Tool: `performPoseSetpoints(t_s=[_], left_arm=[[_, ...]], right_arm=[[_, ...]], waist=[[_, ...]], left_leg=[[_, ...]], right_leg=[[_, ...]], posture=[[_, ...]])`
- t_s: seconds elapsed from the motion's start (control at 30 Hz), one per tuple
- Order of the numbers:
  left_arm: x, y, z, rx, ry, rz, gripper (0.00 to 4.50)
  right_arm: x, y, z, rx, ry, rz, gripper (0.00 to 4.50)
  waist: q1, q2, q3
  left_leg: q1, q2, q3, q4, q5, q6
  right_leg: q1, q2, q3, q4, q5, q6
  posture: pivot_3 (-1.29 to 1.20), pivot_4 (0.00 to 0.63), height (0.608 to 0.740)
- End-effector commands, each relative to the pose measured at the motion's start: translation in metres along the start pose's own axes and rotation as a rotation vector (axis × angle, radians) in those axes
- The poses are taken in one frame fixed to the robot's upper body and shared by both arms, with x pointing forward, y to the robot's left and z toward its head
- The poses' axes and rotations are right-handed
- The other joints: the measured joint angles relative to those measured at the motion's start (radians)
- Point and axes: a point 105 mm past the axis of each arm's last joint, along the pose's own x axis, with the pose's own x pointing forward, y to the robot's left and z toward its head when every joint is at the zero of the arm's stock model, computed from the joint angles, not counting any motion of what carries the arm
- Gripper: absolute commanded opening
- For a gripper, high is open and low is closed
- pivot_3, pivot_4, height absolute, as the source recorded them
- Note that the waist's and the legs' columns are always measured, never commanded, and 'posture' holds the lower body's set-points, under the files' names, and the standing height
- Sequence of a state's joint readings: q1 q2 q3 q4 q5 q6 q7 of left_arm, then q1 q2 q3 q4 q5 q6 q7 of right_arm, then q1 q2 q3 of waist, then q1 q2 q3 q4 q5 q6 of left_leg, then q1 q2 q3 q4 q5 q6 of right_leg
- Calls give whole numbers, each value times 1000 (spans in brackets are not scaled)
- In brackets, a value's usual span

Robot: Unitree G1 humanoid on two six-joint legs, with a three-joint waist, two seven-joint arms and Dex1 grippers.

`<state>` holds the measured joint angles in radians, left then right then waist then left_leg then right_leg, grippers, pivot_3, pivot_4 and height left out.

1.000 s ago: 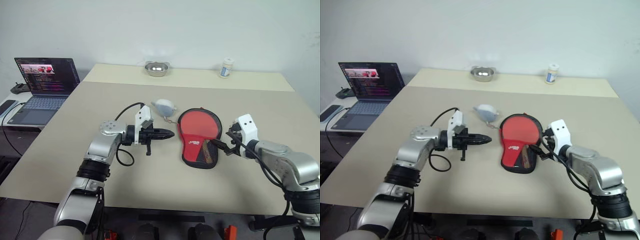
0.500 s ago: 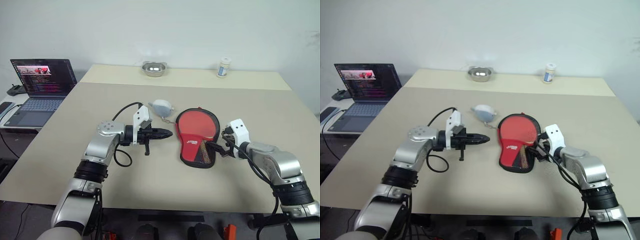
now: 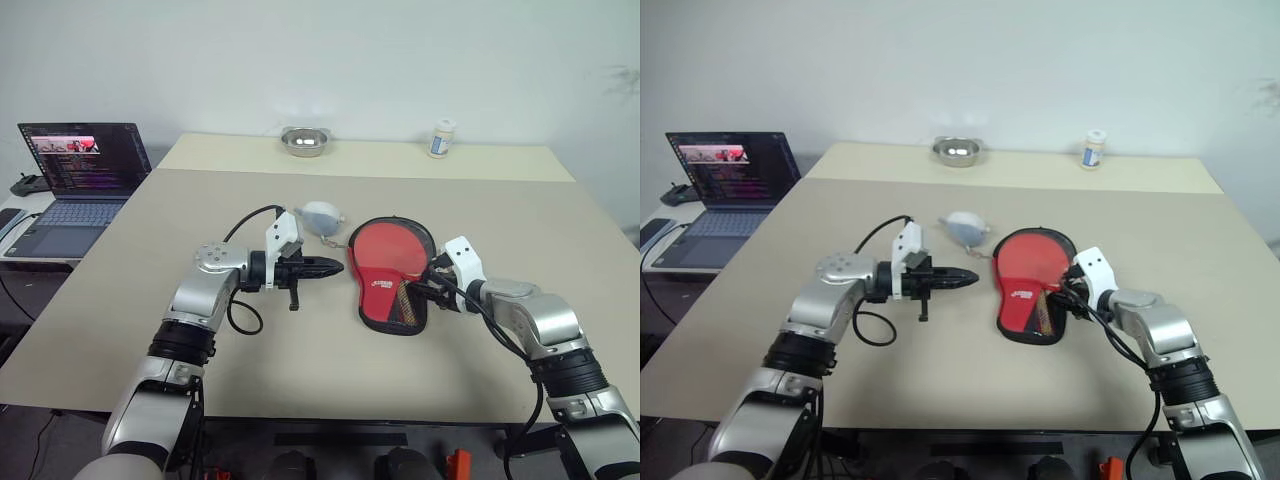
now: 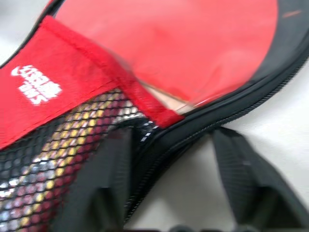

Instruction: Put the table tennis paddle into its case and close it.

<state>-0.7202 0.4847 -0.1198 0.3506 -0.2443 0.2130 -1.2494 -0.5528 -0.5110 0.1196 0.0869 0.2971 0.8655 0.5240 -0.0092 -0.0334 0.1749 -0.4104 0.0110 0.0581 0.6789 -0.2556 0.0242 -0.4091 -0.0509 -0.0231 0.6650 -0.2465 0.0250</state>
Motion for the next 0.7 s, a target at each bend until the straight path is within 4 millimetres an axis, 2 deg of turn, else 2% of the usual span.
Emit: performPoseSetpoints(t_s=[0.03,0.2,0.23,0.5,0.6,0.7], left_arm=[[-6,0,6,38,1,13,0],[-11,0,2,27,15,16,0],[-12,0,1,24,18,17,0],[-26,0,-6,9,60,21,0],[-28,-2,-6,1,60,11,0],[-32,-10,-5,-14,56,-33,0]], right_arm=[[1,0,-22,51,83,0,1362],[6,4,-22,105,74,21,113],[7,4,-21,113,70,18,33],[1,-6,-7,153,8,-12,33],[-2,3,-2,169,-13,30,33],[-5,23,7,164,-43,121,33]], waist=[[0,0,0],[1,-2,-1],[0,-2,-2],[-16,-2,-2],[-15,-2,-2],[-16,-2,-2]], left_leg=[[0,0,0,0,0,0],[1,0,0,0,0,0],[2,0,0,0,0,0],[5,1,1,-1,0,0],[4,0,1,-1,0,0],[3,0,1,-2,0,0]], right_leg=[[0,0,0,0,0,0],[1,0,0,0,0,0],[2,0,0,0,0,0],[3,-1,1,0,0,0],[3,-2,1,0,0,0],[2,-2,0,0,0,0]], posture=[[0,150,740],[0,150,740],[0,150,740],[0,150,740],[0,150,740],[0,150,740]])
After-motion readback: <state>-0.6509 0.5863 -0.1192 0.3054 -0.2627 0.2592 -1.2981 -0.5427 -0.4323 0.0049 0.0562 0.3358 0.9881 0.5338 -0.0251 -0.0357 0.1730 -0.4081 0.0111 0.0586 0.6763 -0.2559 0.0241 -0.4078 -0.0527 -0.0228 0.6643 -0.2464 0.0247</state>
